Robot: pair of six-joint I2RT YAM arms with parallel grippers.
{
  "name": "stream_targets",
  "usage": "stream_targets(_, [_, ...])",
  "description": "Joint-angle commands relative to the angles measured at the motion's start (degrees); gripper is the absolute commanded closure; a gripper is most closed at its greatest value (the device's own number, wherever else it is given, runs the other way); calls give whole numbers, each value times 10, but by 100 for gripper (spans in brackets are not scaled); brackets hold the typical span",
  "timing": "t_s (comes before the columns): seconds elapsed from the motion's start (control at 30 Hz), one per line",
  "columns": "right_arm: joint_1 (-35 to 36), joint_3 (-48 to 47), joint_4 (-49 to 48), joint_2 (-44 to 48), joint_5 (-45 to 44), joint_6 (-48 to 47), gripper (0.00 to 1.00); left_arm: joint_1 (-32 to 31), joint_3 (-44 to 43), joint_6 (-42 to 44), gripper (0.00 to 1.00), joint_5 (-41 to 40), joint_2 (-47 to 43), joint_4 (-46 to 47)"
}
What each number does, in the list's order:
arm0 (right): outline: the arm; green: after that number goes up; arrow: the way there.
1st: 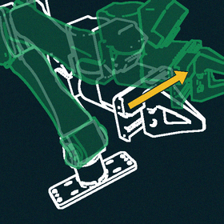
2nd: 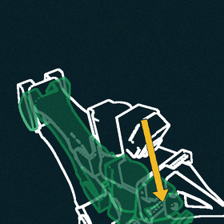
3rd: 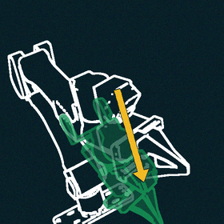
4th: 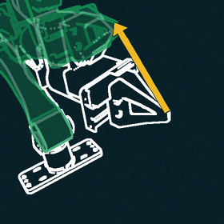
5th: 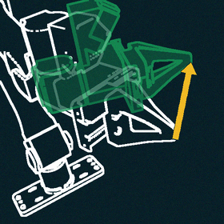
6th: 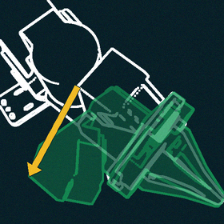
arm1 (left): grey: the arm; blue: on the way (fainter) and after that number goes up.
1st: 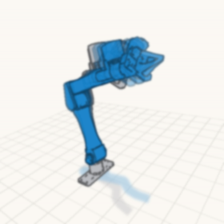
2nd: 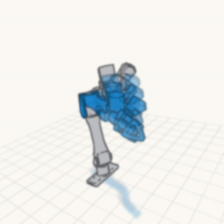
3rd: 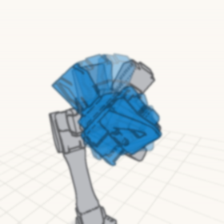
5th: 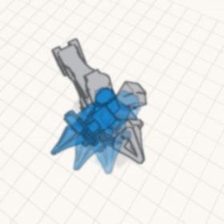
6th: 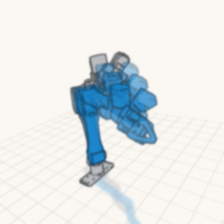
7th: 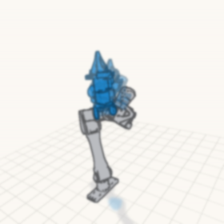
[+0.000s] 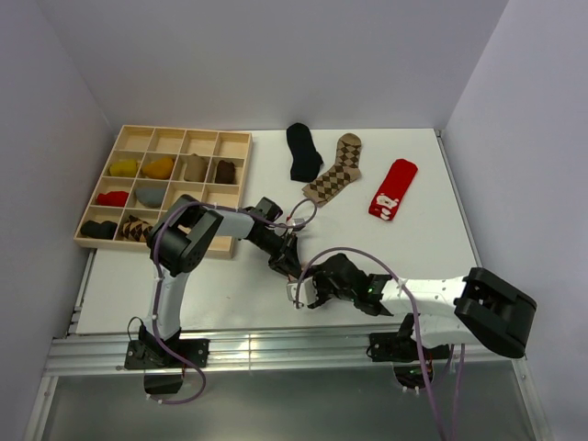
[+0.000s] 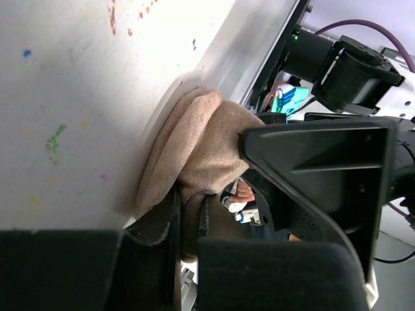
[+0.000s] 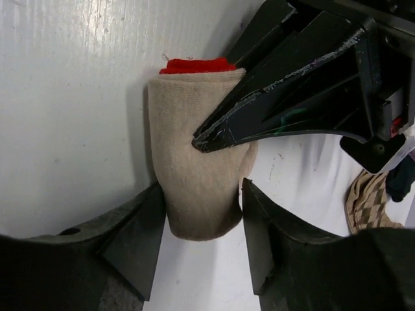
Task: Roll the socks
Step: Roll the sock at the center of the board.
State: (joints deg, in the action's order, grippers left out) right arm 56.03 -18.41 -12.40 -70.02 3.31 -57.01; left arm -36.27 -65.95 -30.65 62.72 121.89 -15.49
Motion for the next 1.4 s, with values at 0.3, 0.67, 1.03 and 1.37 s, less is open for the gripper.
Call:
stream_targets(0.3, [2,-68,155,-31,27,4,79,7,67,-61,68,-137,-72,88])
stream_targets(0.67, [-95,-176,387,-66,152,-12,79,23,252,-186,59,-339,-318,279])
stream_targets(1.03, [-173,-330,546,-229,232,-50,78,-118,426,-76,54,-767,-630,340])
stream_targets(1.37, [-231,-487,697,-379,274,-68,78,-382,369,39,53,-1075,-533,301])
